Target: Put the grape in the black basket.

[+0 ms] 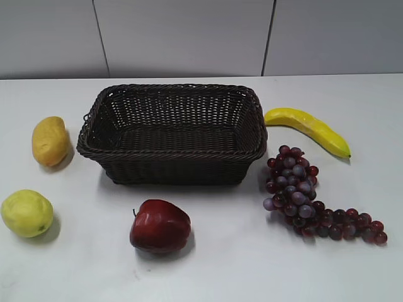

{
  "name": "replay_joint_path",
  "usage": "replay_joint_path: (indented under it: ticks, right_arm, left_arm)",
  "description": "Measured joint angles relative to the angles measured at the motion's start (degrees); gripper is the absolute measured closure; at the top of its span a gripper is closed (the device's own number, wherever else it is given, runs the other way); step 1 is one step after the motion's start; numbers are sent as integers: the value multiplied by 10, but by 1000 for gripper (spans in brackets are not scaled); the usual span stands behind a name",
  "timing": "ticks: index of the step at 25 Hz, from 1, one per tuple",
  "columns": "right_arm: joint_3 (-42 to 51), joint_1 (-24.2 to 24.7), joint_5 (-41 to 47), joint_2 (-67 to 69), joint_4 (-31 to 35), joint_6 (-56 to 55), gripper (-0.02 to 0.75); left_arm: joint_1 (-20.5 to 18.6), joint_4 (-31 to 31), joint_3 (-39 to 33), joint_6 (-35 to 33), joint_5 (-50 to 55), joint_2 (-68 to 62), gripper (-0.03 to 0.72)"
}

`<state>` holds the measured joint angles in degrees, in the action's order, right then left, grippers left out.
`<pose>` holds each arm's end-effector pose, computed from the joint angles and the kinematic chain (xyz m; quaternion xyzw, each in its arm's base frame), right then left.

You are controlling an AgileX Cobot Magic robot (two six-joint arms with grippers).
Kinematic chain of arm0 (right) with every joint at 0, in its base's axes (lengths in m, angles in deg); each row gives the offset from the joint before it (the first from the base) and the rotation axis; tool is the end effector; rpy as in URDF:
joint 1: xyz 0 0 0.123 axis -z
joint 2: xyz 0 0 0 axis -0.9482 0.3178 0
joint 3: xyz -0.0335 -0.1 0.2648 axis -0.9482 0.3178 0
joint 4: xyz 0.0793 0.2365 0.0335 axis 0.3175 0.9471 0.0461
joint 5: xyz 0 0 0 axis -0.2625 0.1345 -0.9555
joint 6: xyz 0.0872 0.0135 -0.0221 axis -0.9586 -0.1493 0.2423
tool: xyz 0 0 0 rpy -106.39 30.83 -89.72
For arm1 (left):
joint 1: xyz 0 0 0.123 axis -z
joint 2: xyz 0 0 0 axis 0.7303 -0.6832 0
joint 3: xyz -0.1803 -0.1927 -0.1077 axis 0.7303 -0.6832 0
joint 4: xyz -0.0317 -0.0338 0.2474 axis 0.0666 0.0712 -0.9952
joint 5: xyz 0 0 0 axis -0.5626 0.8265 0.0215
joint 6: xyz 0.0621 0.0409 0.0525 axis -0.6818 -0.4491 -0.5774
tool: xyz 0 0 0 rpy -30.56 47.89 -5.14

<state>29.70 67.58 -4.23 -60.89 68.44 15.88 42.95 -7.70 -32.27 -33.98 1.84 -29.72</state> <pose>-0.0047 -0.0067 0.2775 0.0172 0.8480 0.0056 0.5297 -0.0056 -0.0074 0.2743 0.0308 0.8576 0.0088 0.5132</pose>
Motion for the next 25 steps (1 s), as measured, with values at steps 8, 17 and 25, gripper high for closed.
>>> replay_joint_path:
  ticks: [8,17,25]
  right_arm:
    - [0,0,0,0,0,0,164]
    - [-12,0,-36,4,0,0,164]
    - [-4,0,-245,114,3,0,164]
  left_arm:
    - [0,0,0,0,0,0,451]
    - [0,0,0,0,0,0,451]
    - [0,0,0,0,0,0,451]
